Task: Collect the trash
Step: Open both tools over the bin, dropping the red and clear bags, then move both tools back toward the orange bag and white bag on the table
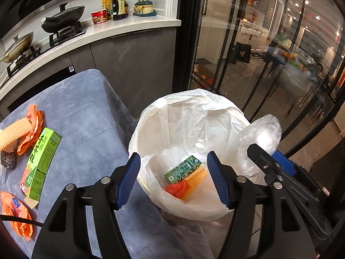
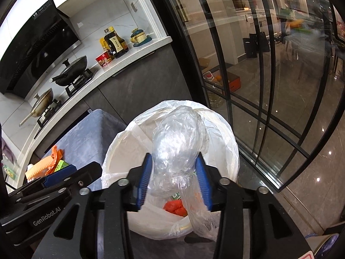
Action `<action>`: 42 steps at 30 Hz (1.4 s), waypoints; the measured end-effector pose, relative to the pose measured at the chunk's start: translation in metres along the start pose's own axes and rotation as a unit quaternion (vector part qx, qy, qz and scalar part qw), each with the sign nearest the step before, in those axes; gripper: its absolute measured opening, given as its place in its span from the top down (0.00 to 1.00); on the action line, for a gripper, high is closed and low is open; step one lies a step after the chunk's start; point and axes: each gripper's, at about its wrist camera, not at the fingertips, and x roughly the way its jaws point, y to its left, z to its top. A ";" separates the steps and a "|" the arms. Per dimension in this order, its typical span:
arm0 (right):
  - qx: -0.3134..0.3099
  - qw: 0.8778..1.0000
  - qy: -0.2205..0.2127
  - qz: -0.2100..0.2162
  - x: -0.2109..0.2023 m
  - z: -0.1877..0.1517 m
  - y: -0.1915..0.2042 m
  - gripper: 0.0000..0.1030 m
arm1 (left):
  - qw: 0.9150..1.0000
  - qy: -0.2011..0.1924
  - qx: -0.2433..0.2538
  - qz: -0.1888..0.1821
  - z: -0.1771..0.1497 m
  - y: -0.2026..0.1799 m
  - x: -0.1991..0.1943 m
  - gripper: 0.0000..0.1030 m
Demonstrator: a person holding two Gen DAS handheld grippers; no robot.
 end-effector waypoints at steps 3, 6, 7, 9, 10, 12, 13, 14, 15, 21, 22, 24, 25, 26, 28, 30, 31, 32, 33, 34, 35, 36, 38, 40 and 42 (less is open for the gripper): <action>0.000 1.000 -0.003 0.000 -0.001 0.000 0.002 0.52 | 1.000 0.000 -0.005 0.002 0.000 0.004 -0.001 0.41; 0.000 1.000 -0.006 -0.001 -0.002 0.000 0.002 0.50 | 1.000 -0.002 -0.010 0.004 0.001 0.008 -0.003 0.41; 0.000 1.000 -0.006 0.000 -0.002 0.001 0.003 0.50 | 1.000 -0.002 -0.011 0.005 0.001 0.009 -0.004 0.41; -0.001 1.000 -0.007 0.001 -0.003 0.001 0.004 0.50 | 1.000 -0.004 -0.014 0.005 0.001 0.011 -0.006 0.41; -0.002 1.000 -0.008 0.001 -0.004 0.002 0.005 0.50 | 1.000 -0.005 -0.016 0.006 0.001 0.013 -0.008 0.41; -0.004 1.000 -0.008 0.002 -0.005 0.002 0.008 0.49 | 1.000 -0.006 -0.019 0.006 0.001 0.015 -0.009 0.41; -0.005 1.000 -0.008 0.002 -0.006 0.002 0.009 0.49 | 1.000 -0.007 -0.022 0.007 0.001 0.017 -0.010 0.41; -0.006 1.000 -0.008 0.003 -0.006 0.002 0.010 0.49 | 1.000 -0.008 -0.023 0.007 0.001 0.019 -0.012 0.41; -0.007 1.000 -0.009 0.003 -0.007 0.002 0.012 0.49 | 1.000 -0.009 -0.024 0.007 0.001 0.021 -0.013 0.41; -0.017 1.000 -0.011 0.009 -0.012 0.000 0.025 0.49 | 0.999 -0.015 -0.036 0.012 -0.001 0.034 -0.022 0.41; -0.019 1.000 -0.011 0.010 -0.013 0.000 0.027 0.49 | 0.999 -0.016 -0.039 0.014 -0.002 0.037 -0.025 0.41; -0.024 1.000 -0.011 0.014 -0.015 -0.001 0.034 0.49 | 0.999 -0.019 -0.045 0.017 -0.004 0.043 -0.029 0.41; -0.026 0.999 -0.011 0.016 -0.016 -0.002 0.037 0.49 | 0.999 -0.020 -0.047 0.018 -0.005 0.046 -0.031 0.41; -0.028 0.999 -0.011 0.018 -0.017 -0.002 0.040 0.49 | 0.998 -0.021 -0.050 0.020 -0.006 0.049 -0.033 0.41; -0.033 0.999 -0.011 0.023 -0.020 -0.004 0.047 0.49 | 0.998 -0.024 -0.058 0.027 -0.008 0.057 -0.039 0.37; -0.040 0.999 -0.009 0.029 -0.022 -0.008 0.056 0.48 | 0.997 -0.028 -0.068 0.035 -0.012 0.067 -0.045 0.33; -0.044 0.999 -0.009 0.031 -0.023 -0.009 0.061 0.48 | 0.996 -0.030 -0.075 0.038 -0.014 0.073 -0.048 0.33; -0.048 0.998 -0.008 0.033 -0.024 -0.010 0.066 0.48 | 0.995 -0.030 -0.081 0.040 -0.016 0.079 -0.051 0.33; -0.054 0.998 -0.006 0.036 -0.024 -0.013 0.072 0.48 | 0.995 -0.031 -0.087 0.041 -0.018 0.084 -0.054 0.33; -0.057 0.998 -0.005 0.038 -0.025 -0.015 0.077 0.48 | 0.994 -0.032 -0.093 0.045 -0.020 0.091 -0.057 0.33; -0.062 0.997 -0.003 0.042 -0.026 -0.017 0.083 0.48 | 0.994 -0.034 -0.097 0.049 -0.022 0.097 -0.060 0.33; -0.064 0.997 -0.002 0.045 -0.026 -0.019 0.088 0.48 | 0.993 -0.036 -0.102 0.054 -0.025 0.104 -0.065 0.33; -0.070 0.996 0.000 0.049 -0.027 -0.023 0.097 0.48 | 0.991 -0.039 -0.109 0.060 -0.029 0.114 -0.071 0.33; -0.078 0.995 0.004 0.056 -0.028 -0.028 0.108 0.48 | 0.990 -0.041 -0.118 0.070 -0.035 0.128 -0.079 0.33; -0.084 0.995 0.007 0.061 -0.028 -0.032 0.117 0.48 | 0.988 -0.041 -0.124 0.077 -0.040 0.138 -0.085 0.33</action>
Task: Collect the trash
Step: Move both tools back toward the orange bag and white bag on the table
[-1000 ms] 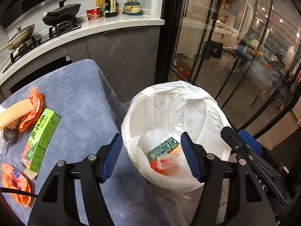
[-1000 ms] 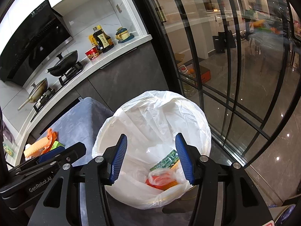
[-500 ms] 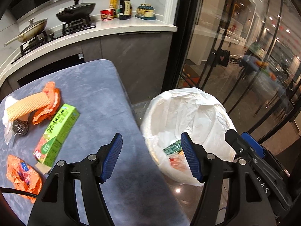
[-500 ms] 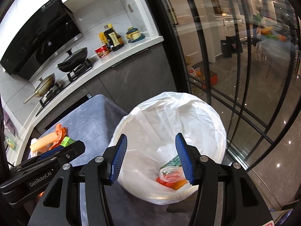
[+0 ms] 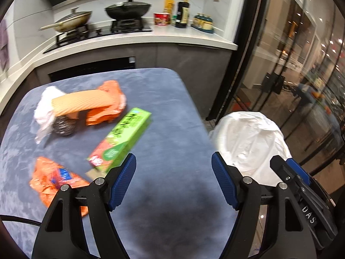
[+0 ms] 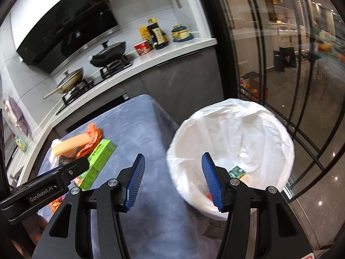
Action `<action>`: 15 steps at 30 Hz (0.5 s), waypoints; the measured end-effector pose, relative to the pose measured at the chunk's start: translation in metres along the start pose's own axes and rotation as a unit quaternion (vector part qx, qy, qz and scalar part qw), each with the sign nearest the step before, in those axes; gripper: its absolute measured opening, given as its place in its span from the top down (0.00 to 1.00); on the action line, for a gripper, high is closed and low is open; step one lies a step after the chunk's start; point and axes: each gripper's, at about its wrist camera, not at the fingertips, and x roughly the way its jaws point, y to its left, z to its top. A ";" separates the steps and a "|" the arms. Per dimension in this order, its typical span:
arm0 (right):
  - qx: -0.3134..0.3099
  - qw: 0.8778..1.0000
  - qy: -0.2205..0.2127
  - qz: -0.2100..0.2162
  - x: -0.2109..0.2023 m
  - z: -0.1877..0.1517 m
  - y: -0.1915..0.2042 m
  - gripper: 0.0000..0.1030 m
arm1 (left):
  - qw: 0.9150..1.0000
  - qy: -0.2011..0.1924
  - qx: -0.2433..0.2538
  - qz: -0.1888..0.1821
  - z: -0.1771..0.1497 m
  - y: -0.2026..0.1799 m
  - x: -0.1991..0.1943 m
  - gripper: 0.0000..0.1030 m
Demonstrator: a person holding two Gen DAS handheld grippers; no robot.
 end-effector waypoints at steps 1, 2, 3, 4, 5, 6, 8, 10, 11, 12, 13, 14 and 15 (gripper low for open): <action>-0.004 1.000 0.002 0.003 0.001 -0.001 0.006 0.48 | 1.000 -0.001 -0.005 0.008 -0.002 0.010 -0.003 0.33; -0.006 1.000 0.003 0.005 0.001 -0.002 0.010 0.48 | 1.000 0.000 -0.009 0.012 -0.002 0.015 -0.004 0.33; -0.011 1.000 0.006 0.009 0.002 -0.004 0.018 0.48 | 1.000 0.000 -0.016 0.018 -0.004 0.025 -0.006 0.33; -0.014 1.000 0.008 0.012 0.003 -0.005 0.023 0.48 | 1.000 0.001 -0.021 0.022 -0.005 0.032 -0.007 0.33; -0.017 1.000 0.009 0.014 0.004 -0.006 0.029 0.48 | 0.999 0.003 -0.026 0.027 -0.006 0.040 -0.009 0.33; -0.023 1.000 0.011 0.018 0.005 -0.008 0.037 0.48 | 0.999 0.004 -0.030 0.030 -0.007 0.046 -0.010 0.33; -0.029 0.999 0.014 0.023 0.007 -0.011 0.048 0.46 | 0.998 0.006 -0.043 0.044 -0.011 0.063 -0.013 0.30; -0.036 0.999 0.016 0.029 0.009 -0.014 0.061 0.44 | 0.997 0.006 -0.052 0.052 -0.012 0.077 -0.016 0.26; -0.040 0.999 0.017 0.031 0.010 -0.015 0.066 0.44 | 0.997 0.006 -0.058 0.058 -0.014 0.086 -0.018 0.26; -0.044 0.998 0.020 0.035 0.012 -0.017 0.073 0.44 | 0.996 0.006 -0.061 0.061 -0.015 0.092 -0.019 0.26; -0.048 0.998 0.022 0.037 0.013 -0.018 0.080 0.44 | 0.996 0.008 -0.067 0.065 -0.016 0.102 -0.020 0.26; -0.051 0.998 0.024 0.040 0.015 -0.019 0.085 0.44 | 0.995 0.008 -0.070 0.067 -0.018 0.107 -0.021 0.26; -0.055 0.997 0.026 0.043 0.016 -0.021 0.091 0.44 | 0.994 0.008 -0.077 0.072 -0.019 0.116 -0.023 0.26</action>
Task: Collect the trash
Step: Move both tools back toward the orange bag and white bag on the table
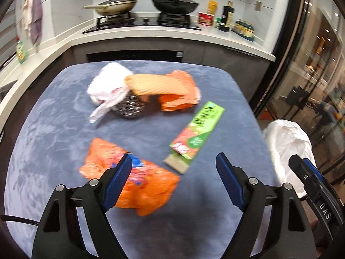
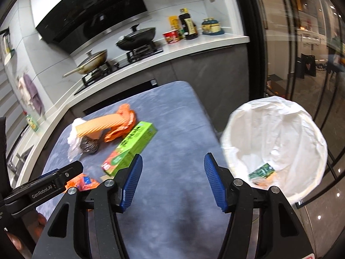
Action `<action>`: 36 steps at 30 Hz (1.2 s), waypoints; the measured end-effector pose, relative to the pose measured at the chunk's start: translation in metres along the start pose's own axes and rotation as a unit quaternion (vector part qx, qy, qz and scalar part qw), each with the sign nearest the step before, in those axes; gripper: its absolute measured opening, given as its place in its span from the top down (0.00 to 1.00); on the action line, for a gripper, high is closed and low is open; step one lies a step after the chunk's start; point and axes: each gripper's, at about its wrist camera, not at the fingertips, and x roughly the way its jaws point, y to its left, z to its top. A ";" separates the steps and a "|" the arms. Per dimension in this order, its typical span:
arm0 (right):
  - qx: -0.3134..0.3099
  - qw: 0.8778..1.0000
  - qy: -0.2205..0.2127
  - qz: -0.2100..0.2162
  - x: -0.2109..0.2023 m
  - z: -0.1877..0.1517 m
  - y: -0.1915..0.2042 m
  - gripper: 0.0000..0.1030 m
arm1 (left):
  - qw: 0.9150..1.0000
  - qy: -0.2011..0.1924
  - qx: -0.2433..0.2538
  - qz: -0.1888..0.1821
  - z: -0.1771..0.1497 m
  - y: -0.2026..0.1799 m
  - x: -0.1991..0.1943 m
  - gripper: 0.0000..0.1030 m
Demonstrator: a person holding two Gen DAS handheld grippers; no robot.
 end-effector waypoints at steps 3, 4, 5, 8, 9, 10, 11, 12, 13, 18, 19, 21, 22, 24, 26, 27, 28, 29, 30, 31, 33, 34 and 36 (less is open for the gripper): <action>-0.009 1.000 0.006 0.009 0.008 -0.001 0.018 0.44 | 1.000 0.001 -0.015 0.008 0.002 0.023 0.000 0.26; -0.012 1.000 0.008 0.012 0.010 -0.002 0.024 0.44 | 1.000 0.001 -0.018 0.011 0.003 0.028 0.000 0.26; -0.015 1.000 0.010 0.015 0.012 -0.002 0.030 0.44 | 1.000 0.001 -0.021 0.014 0.004 0.034 0.000 0.26; -0.029 0.999 0.016 0.026 0.022 -0.002 0.052 0.44 | 0.999 0.000 -0.031 0.026 0.008 0.056 0.000 0.26; -0.036 0.999 0.018 0.032 0.026 -0.002 0.062 0.44 | 0.999 0.000 -0.034 0.033 0.009 0.063 0.000 0.26; -0.039 0.998 0.020 0.035 0.029 -0.001 0.067 0.44 | 0.998 -0.002 -0.036 0.041 0.010 0.074 0.000 0.26; -0.043 0.998 0.022 0.039 0.032 -0.001 0.074 0.44 | 0.998 -0.002 -0.039 0.046 0.011 0.080 0.000 0.26; -0.047 0.998 0.025 0.045 0.037 0.000 0.083 0.44 | 0.998 -0.003 -0.043 0.050 0.013 0.088 0.000 0.26; -0.049 0.997 0.027 0.051 0.041 0.000 0.090 0.44 | 0.997 -0.002 -0.051 0.056 0.015 0.100 0.001 0.26; -0.068 0.994 0.041 0.079 0.066 0.002 0.136 0.44 | 0.995 -0.004 -0.075 0.072 0.027 0.140 0.008 0.26; -0.072 0.993 0.043 0.084 0.070 0.001 0.144 0.44 | 0.994 -0.004 -0.077 0.074 0.030 0.146 0.009 0.26; -0.080 0.991 0.050 0.095 0.083 0.000 0.164 0.44 | 0.994 -0.007 -0.080 0.077 0.035 0.156 0.012 0.26; -0.082 0.990 0.053 0.100 0.089 -0.001 0.173 0.44 | 0.994 -0.009 -0.082 0.078 0.039 0.162 0.013 0.26; -0.088 0.988 0.063 0.108 0.103 -0.004 0.190 0.44 | 0.993 -0.010 -0.084 0.077 0.043 0.170 0.016 0.26; -0.088 0.987 0.072 0.115 0.118 -0.006 0.206 0.44 | 0.993 -0.011 -0.088 0.077 0.048 0.179 0.020 0.26; -0.086 0.986 0.075 0.118 0.122 -0.006 0.211 0.45 | 0.993 -0.012 -0.089 0.078 0.050 0.182 0.022 0.26; -0.083 0.986 0.076 0.121 0.127 -0.005 0.215 0.45 | 0.993 -0.012 -0.091 0.077 0.053 0.186 0.024 0.26; -0.081 0.986 0.076 0.123 0.131 -0.005 0.220 0.45 | 0.993 -0.012 -0.093 0.077 0.055 0.190 0.026 0.26; -0.079 0.986 0.077 0.124 0.137 -0.004 0.226 0.47 | 0.992 -0.011 -0.096 0.077 0.058 0.194 0.029 0.26; -0.077 0.986 0.077 0.125 0.141 -0.003 0.229 0.48 | 0.992 -0.011 -0.099 0.077 0.060 0.197 0.031 0.26; -0.074 0.986 0.078 0.125 0.151 -0.001 0.237 0.54 | 0.992 -0.011 -0.104 0.076 0.063 0.201 0.035 0.26; -0.074 0.987 0.079 0.122 0.157 0.000 0.240 0.55 | 0.992 -0.011 -0.105 0.074 0.064 0.203 0.036 0.26; -0.068 0.987 0.082 0.120 0.165 0.002 0.241 0.59 | 0.992 -0.011 -0.107 0.072 0.066 0.205 0.039 0.26</action>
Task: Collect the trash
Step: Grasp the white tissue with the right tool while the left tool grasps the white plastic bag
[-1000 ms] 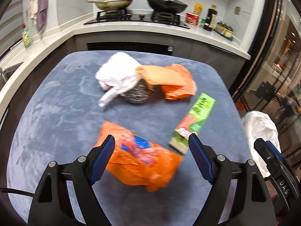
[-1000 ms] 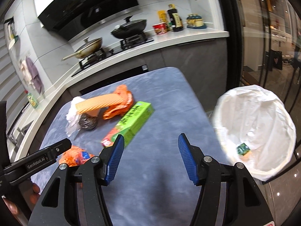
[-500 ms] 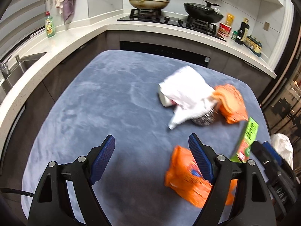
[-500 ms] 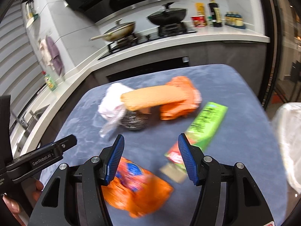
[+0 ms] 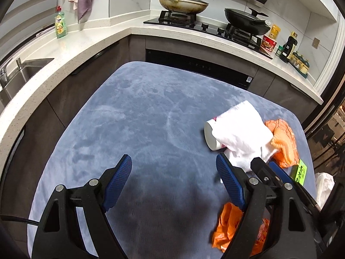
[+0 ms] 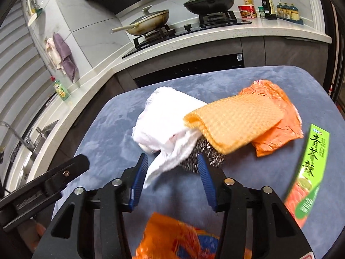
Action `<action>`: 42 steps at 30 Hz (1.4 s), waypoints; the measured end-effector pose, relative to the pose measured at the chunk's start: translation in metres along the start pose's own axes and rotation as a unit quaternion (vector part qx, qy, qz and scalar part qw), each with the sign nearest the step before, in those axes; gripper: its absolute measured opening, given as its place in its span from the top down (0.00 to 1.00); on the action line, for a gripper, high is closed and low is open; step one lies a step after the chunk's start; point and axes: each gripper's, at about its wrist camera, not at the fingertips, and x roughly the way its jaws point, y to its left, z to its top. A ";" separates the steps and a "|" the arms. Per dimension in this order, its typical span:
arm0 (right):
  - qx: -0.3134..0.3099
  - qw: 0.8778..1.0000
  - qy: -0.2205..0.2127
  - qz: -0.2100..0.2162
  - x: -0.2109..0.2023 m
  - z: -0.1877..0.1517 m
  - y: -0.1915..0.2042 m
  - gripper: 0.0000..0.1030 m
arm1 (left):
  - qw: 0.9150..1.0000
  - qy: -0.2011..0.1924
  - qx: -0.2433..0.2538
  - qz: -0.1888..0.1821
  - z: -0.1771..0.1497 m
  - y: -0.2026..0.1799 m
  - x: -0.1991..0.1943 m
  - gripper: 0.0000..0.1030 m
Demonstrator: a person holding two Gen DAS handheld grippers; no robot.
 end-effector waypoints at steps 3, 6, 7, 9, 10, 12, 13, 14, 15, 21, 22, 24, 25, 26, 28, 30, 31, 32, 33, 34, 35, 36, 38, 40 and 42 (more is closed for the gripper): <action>0.004 1.000 0.005 -0.001 0.008 0.003 -0.003 0.82 | 1.000 0.003 0.000 -0.004 0.003 -0.001 0.006 0.26; -0.005 1.000 0.009 -0.002 0.008 0.001 -0.005 0.95 | 1.000 0.006 0.001 -0.010 0.004 -0.007 0.012 0.26; -0.007 1.000 0.008 -0.002 0.006 0.000 -0.007 0.95 | 1.000 0.007 0.001 -0.012 0.004 -0.008 0.013 0.26; -0.014 1.000 0.003 -0.008 -0.002 -0.004 -0.012 0.96 | 1.000 0.010 0.003 -0.018 0.005 -0.015 0.017 0.26; -0.017 1.000 0.001 -0.012 -0.005 -0.006 -0.014 0.96 | 1.000 0.011 0.004 -0.021 0.005 -0.018 0.018 0.26; -0.017 1.000 -0.003 -0.017 -0.015 -0.009 -0.022 0.96 | 1.000 0.013 0.008 -0.026 0.004 -0.026 0.020 0.26; -0.015 1.000 -0.005 -0.019 -0.020 -0.010 -0.027 0.96 | 0.999 0.016 0.010 -0.031 0.003 -0.031 0.021 0.26; -0.013 1.000 -0.006 -0.022 -0.024 -0.012 -0.031 0.96 | 0.999 0.018 0.012 -0.036 0.002 -0.036 0.022 0.25; -0.009 1.000 -0.007 -0.024 -0.029 -0.014 -0.038 0.96 | 0.999 0.020 0.013 -0.042 0.001 -0.041 0.022 0.22; 0.004 0.999 -0.001 -0.041 -0.050 -0.027 -0.065 0.96 | 0.995 0.040 0.034 -0.088 -0.017 -0.081 0.022 0.22; 0.006 0.999 0.000 -0.044 -0.054 -0.030 -0.069 0.96 | 0.993 0.047 0.041 -0.100 -0.024 -0.091 0.022 0.22; 0.012 0.999 0.002 -0.045 -0.059 -0.035 -0.076 0.96 | 0.991 0.056 0.051 -0.111 -0.033 -0.104 0.021 0.22; 0.013 0.999 0.002 -0.046 -0.062 -0.037 -0.079 0.96 | 0.990 0.062 0.059 -0.116 -0.039 -0.113 0.021 0.22; 0.013 0.999 0.003 -0.046 -0.065 -0.040 -0.082 0.96 | 0.988 0.066 0.066 -0.121 -0.045 -0.120 0.021 0.22; 0.013 0.999 0.002 -0.049 -0.069 -0.043 -0.085 0.96 | 0.986 0.072 0.078 -0.128 -0.054 -0.133 0.020 0.22; 0.016 0.999 0.001 -0.050 -0.074 -0.045 -0.090 0.96 | 0.985 0.074 0.089 -0.128 -0.060 -0.144 0.020 0.22; 0.019 0.999 0.001 -0.050 -0.077 -0.046 -0.094 0.96 | 0.985 0.075 0.093 -0.128 -0.063 -0.149 0.019 0.23; 0.021 0.998 0.001 -0.051 -0.079 -0.047 -0.097 0.96 | 0.984 0.076 0.093 -0.128 -0.065 -0.150 0.019 0.27; 0.023 0.998 0.001 -0.051 -0.082 -0.048 -0.100 0.96 | 0.984 0.078 0.093 -0.129 -0.066 -0.153 0.019 0.33; 0.026 0.998 0.001 -0.051 -0.084 -0.049 -0.103 0.96 | 0.984 0.080 0.096 -0.131 -0.068 -0.156 0.017 0.36; 0.027 0.998 0.001 -0.051 -0.086 -0.050 -0.105 0.96 | 0.983 0.081 0.100 -0.130 -0.069 -0.159 0.016 0.44; 0.030 0.998 0.000 -0.052 -0.089 -0.051 -0.109 0.96 | 0.983 0.080 0.103 -0.129 -0.071 -0.161 0.015 0.53; 0.033 0.998 -0.001 -0.052 -0.093 -0.053 -0.113 0.96 | 0.982 0.081 0.110 -0.128 -0.074 -0.165 0.011 0.67; 0.037 0.998 -0.004 -0.053 -0.099 -0.055 -0.118 0.96 | 0.982 0.084 0.112 -0.128 -0.079 -0.167 0.007 0.78; 0.042 0.998 -0.007 -0.054 -0.106 -0.057 -0.124 0.96 | 0.981 0.085 0.114 -0.129 -0.082 -0.169 0.004 0.91</action>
